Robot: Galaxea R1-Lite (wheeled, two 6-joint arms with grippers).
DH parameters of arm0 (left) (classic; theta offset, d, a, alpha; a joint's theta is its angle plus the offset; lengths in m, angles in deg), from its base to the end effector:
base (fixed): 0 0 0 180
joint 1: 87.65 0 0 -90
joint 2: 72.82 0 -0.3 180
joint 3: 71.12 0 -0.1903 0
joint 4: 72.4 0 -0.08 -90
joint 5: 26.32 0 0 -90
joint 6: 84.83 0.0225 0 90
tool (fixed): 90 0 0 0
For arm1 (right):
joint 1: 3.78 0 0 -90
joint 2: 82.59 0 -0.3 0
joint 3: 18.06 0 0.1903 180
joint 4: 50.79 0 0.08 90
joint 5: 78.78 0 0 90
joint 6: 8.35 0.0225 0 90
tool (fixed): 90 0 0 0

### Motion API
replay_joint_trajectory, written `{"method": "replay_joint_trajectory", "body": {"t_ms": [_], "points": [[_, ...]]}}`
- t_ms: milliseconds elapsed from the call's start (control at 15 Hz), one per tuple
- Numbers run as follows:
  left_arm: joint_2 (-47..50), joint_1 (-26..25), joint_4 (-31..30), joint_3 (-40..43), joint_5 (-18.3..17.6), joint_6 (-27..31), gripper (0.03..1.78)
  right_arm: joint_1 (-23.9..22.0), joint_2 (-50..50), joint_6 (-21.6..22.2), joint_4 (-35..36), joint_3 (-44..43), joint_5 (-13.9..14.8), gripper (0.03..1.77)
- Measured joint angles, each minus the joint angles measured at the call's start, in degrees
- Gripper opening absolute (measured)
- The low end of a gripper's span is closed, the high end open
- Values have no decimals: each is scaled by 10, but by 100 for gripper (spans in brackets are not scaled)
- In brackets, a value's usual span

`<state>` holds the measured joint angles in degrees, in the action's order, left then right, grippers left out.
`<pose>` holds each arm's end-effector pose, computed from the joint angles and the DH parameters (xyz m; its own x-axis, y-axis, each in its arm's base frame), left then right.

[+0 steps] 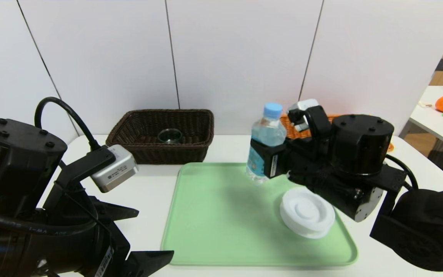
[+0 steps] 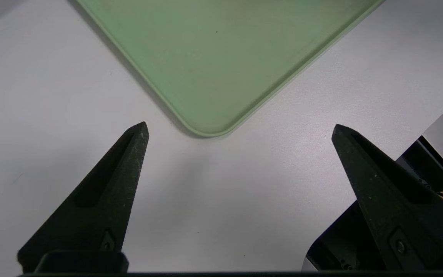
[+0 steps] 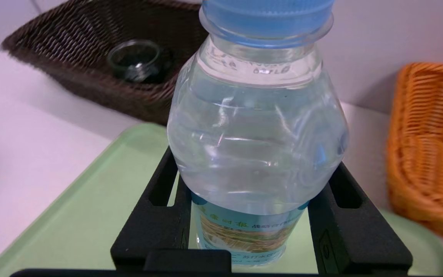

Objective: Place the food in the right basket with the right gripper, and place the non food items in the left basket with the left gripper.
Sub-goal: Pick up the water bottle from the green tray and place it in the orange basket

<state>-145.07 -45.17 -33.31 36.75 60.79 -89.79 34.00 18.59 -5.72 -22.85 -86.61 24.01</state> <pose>0.1307 -0.1212 0.2205 0.5367 -0.5598 -0.6314 0.6603 0.7444 -0.0987 0.2560 0.1921 0.1834 0.9038 0.4205 -0.0797 -0.4196 0.9073 0.0277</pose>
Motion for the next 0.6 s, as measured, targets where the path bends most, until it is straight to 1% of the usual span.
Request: {"method": "replay_joint_trajectory", "body": {"t_ms": [133,333,600], "points": [[0,0,0,1,0,0,169,-28,-6,-3,-32,-48,-2,83],[0,0,-1,0,0,0,169,-78,-7,-23,-71,-123,-6,83],[-1,1,-1,0,0,0,169,-142,9,-36,-99,-197,-7,83]]}}
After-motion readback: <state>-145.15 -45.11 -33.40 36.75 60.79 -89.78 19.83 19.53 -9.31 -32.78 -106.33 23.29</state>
